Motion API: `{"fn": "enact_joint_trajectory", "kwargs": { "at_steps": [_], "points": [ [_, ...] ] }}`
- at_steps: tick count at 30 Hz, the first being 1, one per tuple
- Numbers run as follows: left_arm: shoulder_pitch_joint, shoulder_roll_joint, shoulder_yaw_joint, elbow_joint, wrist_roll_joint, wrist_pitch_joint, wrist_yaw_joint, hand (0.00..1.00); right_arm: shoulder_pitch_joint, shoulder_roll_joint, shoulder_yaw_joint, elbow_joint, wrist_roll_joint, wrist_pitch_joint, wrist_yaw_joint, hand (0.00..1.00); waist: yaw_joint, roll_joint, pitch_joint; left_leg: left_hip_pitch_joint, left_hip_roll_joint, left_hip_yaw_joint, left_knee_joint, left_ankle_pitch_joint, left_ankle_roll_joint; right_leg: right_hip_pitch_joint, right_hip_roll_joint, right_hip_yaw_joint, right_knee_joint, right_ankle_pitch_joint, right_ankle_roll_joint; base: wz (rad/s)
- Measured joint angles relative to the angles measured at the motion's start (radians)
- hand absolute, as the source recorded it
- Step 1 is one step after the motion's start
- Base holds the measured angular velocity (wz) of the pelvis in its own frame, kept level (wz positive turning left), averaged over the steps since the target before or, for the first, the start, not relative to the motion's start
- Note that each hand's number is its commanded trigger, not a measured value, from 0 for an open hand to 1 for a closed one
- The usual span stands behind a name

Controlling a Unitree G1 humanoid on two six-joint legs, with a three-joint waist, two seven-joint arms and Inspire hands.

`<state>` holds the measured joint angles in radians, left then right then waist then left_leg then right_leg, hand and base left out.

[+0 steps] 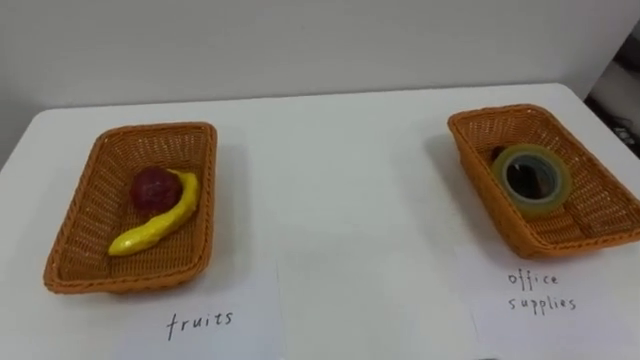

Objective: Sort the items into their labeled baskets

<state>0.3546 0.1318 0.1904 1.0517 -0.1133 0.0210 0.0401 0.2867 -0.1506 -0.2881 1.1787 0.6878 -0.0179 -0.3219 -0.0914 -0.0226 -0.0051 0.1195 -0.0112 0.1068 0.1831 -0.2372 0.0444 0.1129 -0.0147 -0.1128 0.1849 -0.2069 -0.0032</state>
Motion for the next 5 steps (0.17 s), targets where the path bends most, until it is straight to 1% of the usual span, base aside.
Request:
{"fn": "enact_joint_trajectory", "kwargs": {
  "at_steps": [1,2,3,5],
  "points": [
    [-0.002,0.0,-0.002,0.009,0.011,0.008,0.0,0.0,-0.003,0.0,0.036,0.002,-0.047,0.016,0.048,0.0,0.009,0.002,0.0006,-0.001,0.001,-0.001,0.005,-0.003,0.0,0.001,0.0,0.0,0.001,-0.002,0.001,0.0],
    [-0.002,0.001,-0.008,0.009,0.032,0.016,0.0,0.0,-0.007,0.001,0.074,0.002,-0.099,0.025,0.092,0.0,0.021,0.003,0.001,-0.003,0.001,-0.001,0.009,-0.004,0.0,0.0,0.0,-0.001,0.001,-0.002,0.001,0.0],
    [-0.002,0.001,-0.012,0.009,0.04,0.02,0.0,0.0,-0.014,0.0,0.092,0.004,-0.117,0.028,0.112,0.0,0.025,0.003,0.0012,-0.004,0.001,-0.001,0.011,-0.005,0.0,0.0,0.0,-0.002,0.001,-0.002,0.001,0.0],
    [-0.007,0.004,-0.035,0.017,0.042,0.029,0.0,0.0,-0.042,0.002,0.166,0.011,-0.184,0.043,0.181,0.0,0.048,0.002,0.0017,-0.004,0.002,-0.001,0.016,-0.006,0.001,0.001,0.0,-0.003,0.0,-0.002,0.001,0.0]
  ]
}}
